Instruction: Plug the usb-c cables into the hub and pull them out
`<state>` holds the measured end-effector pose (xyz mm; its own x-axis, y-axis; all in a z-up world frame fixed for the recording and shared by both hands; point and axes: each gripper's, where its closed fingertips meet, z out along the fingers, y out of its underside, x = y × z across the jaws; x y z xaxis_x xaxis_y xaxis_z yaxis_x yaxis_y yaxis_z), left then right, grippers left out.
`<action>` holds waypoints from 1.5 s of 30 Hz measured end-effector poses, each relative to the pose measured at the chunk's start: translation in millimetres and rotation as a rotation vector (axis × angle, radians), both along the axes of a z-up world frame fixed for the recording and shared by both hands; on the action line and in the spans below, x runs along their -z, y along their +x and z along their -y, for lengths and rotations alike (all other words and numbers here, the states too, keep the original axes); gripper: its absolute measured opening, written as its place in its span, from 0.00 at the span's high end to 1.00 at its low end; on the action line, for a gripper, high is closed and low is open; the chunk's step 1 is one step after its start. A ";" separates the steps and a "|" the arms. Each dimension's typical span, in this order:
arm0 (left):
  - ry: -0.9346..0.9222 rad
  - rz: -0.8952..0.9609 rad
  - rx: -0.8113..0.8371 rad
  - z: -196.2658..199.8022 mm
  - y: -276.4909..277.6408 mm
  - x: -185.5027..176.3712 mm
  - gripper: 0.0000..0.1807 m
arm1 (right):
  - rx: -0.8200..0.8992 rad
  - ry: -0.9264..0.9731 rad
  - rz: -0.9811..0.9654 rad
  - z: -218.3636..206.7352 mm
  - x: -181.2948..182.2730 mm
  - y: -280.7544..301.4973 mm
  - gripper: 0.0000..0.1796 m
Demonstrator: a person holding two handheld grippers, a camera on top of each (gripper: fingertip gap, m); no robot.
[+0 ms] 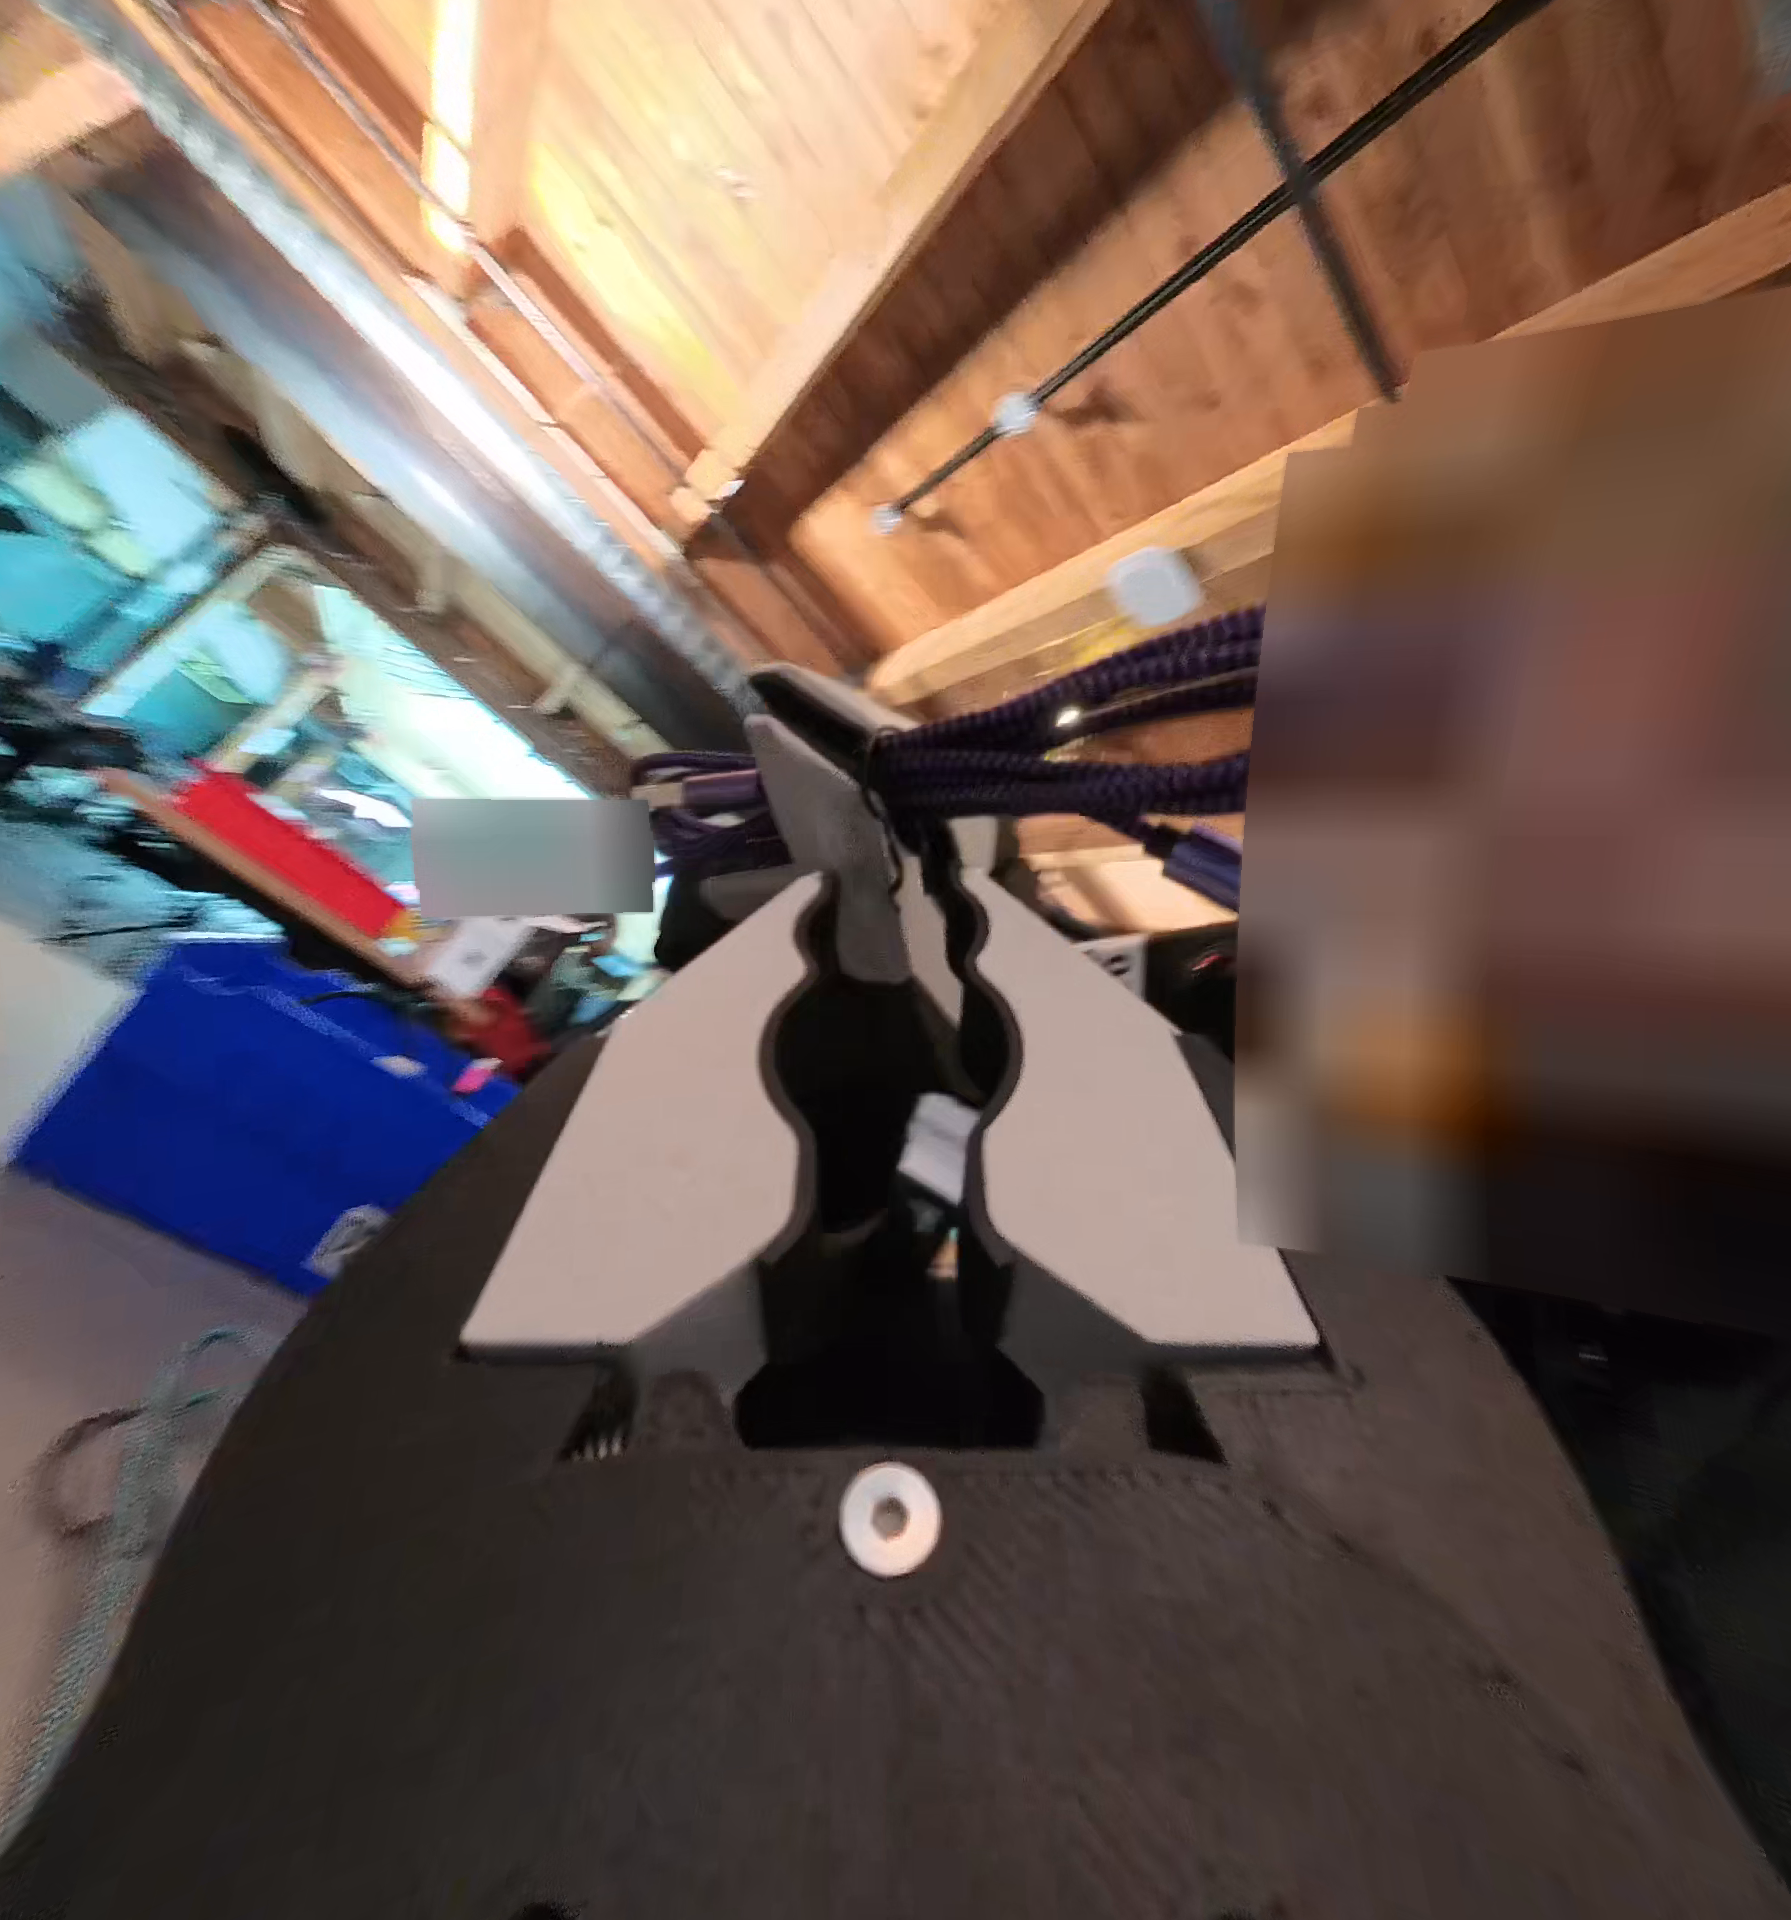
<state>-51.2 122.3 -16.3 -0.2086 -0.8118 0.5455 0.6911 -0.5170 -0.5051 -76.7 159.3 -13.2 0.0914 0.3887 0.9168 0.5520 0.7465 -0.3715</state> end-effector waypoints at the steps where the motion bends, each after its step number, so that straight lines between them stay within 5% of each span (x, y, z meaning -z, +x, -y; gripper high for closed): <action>1: 0.000 -0.046 -0.063 -3.4 -1.7 3.4 0.87 | 0.014 -0.008 0.000 -3.4 0.0 1.3 0.98; 5: 0.066 -0.325 -0.427 -13.6 -8.5 15.9 0.80 | 0.048 -0.047 0.011 -12.5 1.7 4.3 0.99; 11: 0.288 -0.856 -0.983 -11.1 -2.8 24.4 0.83 | 0.104 -0.180 0.011 -22.5 8.4 7.9 0.98; 19: 0.798 -1.467 -1.443 -0.5 26.0 14.5 0.82 | 0.114 -0.311 0.039 -24.1 15.8 12.4 0.99; 34: 1.199 -1.722 -1.682 -2.6 21.2 -22.7 0.85 | 0.120 -0.333 0.093 -16.4 -7.1 19.4 0.98; 45: 1.245 -1.789 -1.694 -2.8 15.9 -38.3 0.92 | 0.130 -0.292 0.085 -11.4 -21.5 22.9 0.98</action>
<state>-35.4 125.1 22.0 0.2626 0.2573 -0.9300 -0.9349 0.3062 -0.1793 -53.8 170.7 8.2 0.0849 0.6261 0.7751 0.6739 0.5369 -0.5075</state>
